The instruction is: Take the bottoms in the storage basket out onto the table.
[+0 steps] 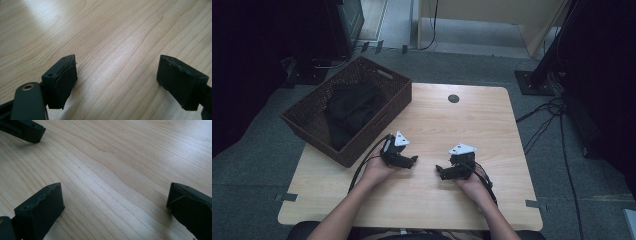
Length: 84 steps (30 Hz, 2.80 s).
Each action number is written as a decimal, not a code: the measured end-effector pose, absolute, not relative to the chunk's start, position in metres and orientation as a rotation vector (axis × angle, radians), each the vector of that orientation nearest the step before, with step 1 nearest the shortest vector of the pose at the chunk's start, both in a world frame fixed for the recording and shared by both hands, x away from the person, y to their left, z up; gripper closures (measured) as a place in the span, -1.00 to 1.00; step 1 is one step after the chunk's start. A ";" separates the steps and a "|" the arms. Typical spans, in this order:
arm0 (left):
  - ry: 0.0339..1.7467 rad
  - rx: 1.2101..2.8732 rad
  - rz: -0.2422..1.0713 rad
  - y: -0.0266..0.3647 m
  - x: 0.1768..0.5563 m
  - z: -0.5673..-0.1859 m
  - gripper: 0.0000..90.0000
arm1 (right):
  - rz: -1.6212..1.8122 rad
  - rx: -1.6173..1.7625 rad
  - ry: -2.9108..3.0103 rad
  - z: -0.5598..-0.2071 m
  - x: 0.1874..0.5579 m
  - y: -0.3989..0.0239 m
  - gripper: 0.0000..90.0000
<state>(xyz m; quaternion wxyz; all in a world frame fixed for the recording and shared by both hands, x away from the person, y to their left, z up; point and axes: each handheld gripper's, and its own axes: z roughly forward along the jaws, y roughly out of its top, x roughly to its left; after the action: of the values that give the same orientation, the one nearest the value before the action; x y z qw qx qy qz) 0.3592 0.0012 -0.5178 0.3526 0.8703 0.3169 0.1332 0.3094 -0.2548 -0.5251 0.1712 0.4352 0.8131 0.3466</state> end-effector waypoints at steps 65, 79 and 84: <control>1.144 2.232 0.120 0.098 0.427 -0.405 0.70 | 0.984 1.245 2.299 -0.525 0.311 -0.253 -0.99; 1.304 2.093 0.381 0.164 0.462 -0.393 -0.32 | 0.983 1.244 2.300 -0.525 0.311 -0.253 -0.99; 1.364 2.144 0.339 0.157 0.473 -0.417 -0.45 | 0.983 1.244 2.300 -0.525 0.311 -0.253 -0.99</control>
<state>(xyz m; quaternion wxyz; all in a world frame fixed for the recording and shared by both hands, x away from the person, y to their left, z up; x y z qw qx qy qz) 0.4725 0.1573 -0.4174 0.2848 0.8016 0.5101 0.1268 0.3110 -0.2533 -0.5250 0.1731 0.4386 0.8110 0.3464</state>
